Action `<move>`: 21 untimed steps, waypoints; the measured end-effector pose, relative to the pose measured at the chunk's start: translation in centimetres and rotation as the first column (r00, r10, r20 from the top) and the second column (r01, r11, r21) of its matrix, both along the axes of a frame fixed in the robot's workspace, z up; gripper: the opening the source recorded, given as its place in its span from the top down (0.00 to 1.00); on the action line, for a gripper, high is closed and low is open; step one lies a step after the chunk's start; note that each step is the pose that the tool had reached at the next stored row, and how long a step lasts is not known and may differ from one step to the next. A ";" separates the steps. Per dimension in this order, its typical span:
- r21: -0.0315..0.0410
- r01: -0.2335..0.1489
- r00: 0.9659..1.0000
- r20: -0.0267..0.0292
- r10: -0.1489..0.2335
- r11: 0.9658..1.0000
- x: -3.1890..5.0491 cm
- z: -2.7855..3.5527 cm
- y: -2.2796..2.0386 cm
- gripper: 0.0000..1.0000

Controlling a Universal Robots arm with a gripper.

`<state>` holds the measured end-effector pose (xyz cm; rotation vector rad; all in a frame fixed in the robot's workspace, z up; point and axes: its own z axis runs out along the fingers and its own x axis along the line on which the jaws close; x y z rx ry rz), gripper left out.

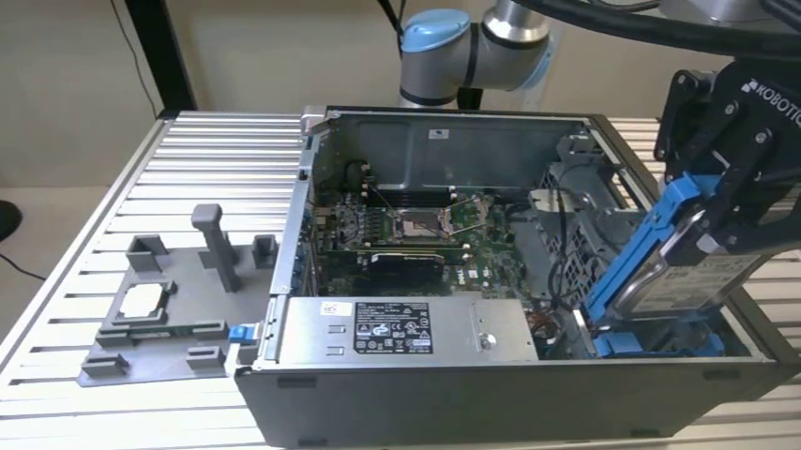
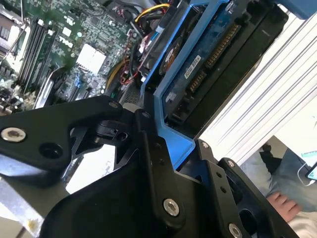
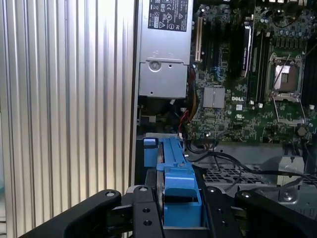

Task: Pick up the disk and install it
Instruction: 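Pick up the disk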

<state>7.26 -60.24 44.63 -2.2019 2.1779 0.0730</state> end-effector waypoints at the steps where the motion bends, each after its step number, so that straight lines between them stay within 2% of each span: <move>1: 0.000 0.000 1.000 0.000 0.000 1.000 0.05 -0.10 0.00 1.00; 12: 0.000 0.011 1.000 0.000 -0.011 1.000 0.47 -1.08 -0.01 1.00; 15: 0.000 0.025 1.000 0.000 -0.025 1.000 0.54 -1.18 -0.01 1.00; 21: 0.000 0.027 1.000 0.000 -0.027 1.000 0.55 -1.22 0.00 1.00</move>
